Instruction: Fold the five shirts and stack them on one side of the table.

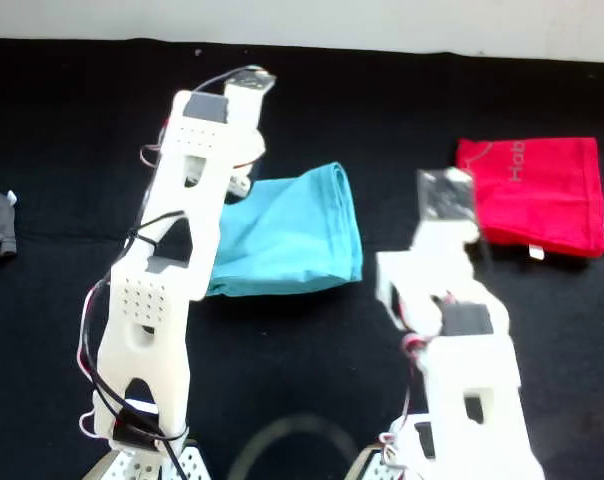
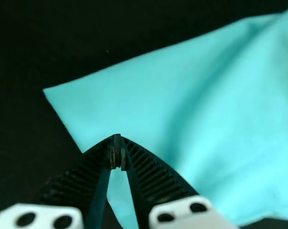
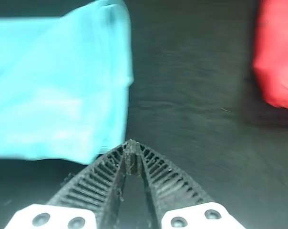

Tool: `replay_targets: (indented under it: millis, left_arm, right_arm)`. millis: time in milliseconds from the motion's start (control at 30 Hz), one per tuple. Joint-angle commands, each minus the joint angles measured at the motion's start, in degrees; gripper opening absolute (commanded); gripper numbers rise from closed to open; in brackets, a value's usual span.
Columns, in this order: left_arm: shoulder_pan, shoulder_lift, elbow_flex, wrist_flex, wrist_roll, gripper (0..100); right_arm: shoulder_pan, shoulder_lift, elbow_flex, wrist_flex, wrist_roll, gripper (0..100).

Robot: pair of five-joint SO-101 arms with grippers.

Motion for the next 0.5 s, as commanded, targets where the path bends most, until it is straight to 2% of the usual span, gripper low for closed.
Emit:
replay_targets:
  millis: [0,133,233,467]
  left_arm:
    - [-0.7,0.4,-0.3,-3.7,-0.5,1]
    - [-0.8,2.2,-0.3,-6.4,-0.4,1]
    - [-1.0,4.4,-0.3,-7.7,-0.4,1]
    - [-8.1,9.3,-0.4,-8.4,-0.4,1]
  right_arm:
    - [-8.0,11.1,-12.6,1.5,0.4,0.9]
    - [-13.0,22.3,-20.8,1.5,0.4,0.9]
    - [-13.8,29.8,-23.2,0.2,0.4,0.9]
    - [-5.1,42.9,-19.8,-6.0,0.4,0.8]
